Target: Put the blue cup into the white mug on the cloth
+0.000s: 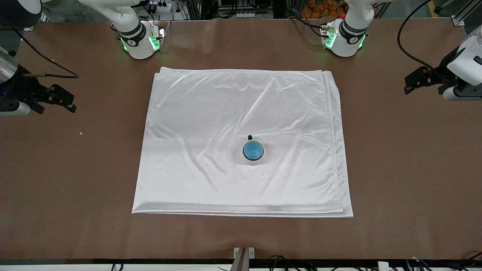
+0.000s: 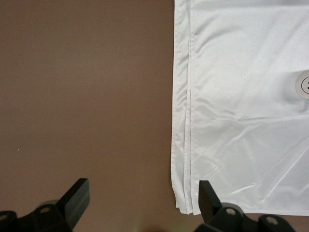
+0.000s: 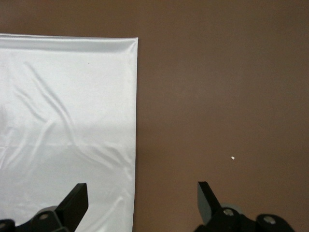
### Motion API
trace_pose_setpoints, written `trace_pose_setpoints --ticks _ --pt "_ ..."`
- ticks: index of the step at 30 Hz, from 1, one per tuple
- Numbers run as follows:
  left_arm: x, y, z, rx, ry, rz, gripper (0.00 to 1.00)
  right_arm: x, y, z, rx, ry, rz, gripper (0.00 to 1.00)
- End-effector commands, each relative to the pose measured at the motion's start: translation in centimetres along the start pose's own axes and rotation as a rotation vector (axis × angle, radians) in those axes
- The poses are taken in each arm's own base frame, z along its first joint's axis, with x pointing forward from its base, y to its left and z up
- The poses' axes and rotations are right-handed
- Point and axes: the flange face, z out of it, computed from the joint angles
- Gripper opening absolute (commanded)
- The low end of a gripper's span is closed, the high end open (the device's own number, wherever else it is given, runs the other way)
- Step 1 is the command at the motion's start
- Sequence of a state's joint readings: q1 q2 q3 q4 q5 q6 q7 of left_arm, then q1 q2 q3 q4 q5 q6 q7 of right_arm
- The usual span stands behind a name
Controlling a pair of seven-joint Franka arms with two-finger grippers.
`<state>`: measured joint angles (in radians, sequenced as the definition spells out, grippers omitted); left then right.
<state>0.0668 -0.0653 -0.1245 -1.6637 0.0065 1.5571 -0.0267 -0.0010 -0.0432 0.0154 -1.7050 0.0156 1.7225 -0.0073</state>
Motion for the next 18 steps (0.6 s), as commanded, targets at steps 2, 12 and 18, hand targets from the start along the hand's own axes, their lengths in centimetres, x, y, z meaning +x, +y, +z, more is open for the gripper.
trace_pose_setpoints --ticks 2,12,18 --pt "-1.07 -0.23 -0.17 -0.019 -0.013 0.024 1.00 0.96 -0.21 -0.94 -0.001 -0.021 -0.016 1.00" --pt "-1.05 -0.16 -0.08 -0.019 -0.016 0.026 1.00 0.94 -0.20 -1.18 -0.002 -0.016 -0.014 1.00" --pt "-1.00 -0.26 -0.01 -0.017 -0.017 0.024 1.00 0.94 -0.28 -1.17 -0.002 -0.016 -0.016 1.00"
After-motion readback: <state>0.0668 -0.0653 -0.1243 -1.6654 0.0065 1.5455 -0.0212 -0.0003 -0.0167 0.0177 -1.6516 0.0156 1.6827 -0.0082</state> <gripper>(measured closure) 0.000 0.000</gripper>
